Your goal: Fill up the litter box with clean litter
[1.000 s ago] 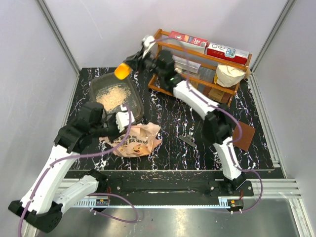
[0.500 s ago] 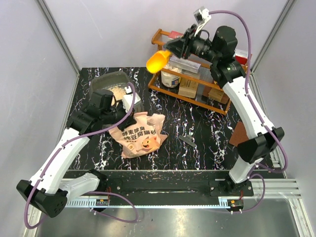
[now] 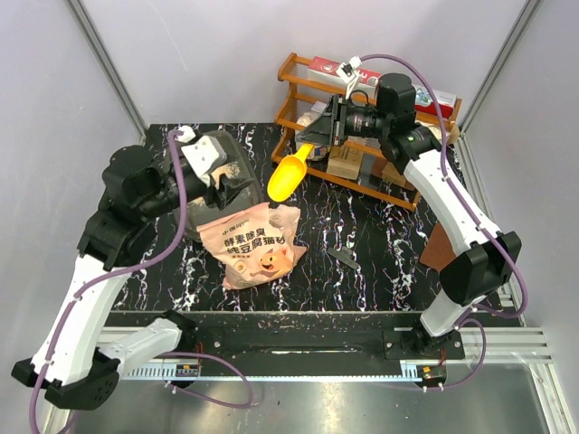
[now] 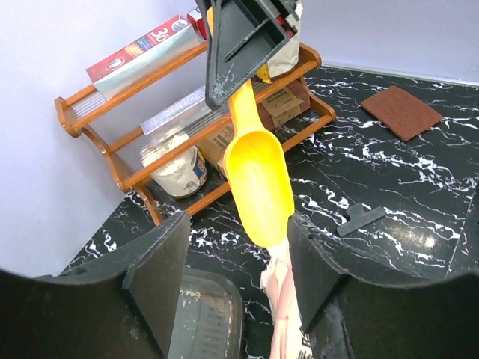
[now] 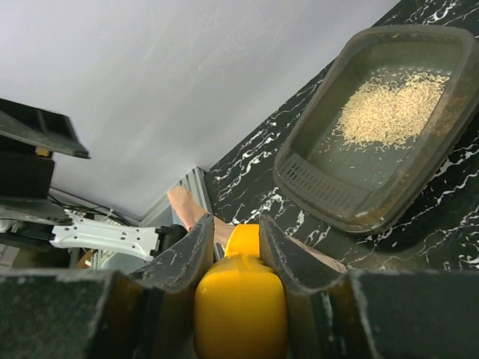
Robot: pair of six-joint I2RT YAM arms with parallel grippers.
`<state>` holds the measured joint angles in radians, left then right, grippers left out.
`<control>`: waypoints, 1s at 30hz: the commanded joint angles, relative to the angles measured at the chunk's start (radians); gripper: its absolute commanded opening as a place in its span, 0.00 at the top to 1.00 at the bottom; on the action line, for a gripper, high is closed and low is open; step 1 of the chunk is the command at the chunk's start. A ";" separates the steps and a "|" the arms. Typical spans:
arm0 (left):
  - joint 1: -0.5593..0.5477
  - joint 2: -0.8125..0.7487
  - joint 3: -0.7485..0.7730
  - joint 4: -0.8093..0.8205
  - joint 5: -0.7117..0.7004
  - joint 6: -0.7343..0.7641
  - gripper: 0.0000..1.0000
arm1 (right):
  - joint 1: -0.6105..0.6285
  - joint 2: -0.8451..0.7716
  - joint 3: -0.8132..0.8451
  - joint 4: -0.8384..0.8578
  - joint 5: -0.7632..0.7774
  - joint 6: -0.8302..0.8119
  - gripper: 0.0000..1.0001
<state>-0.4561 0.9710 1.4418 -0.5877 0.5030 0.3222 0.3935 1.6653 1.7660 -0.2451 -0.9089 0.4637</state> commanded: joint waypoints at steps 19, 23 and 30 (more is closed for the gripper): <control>-0.085 0.347 0.043 0.315 0.011 0.004 1.00 | -0.005 -0.127 -0.062 0.141 -0.031 0.080 1.00; -0.088 0.336 0.062 0.224 0.052 0.116 1.00 | -0.028 -0.092 0.050 -0.088 -0.151 -0.147 0.66; -0.089 0.321 0.058 0.155 0.017 0.258 1.00 | -0.058 -0.075 0.105 -0.278 -0.210 -0.197 0.48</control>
<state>-0.5381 1.3216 1.4590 -0.4301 0.4751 0.4801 0.3397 1.5997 1.8462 -0.4103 -1.0538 0.3367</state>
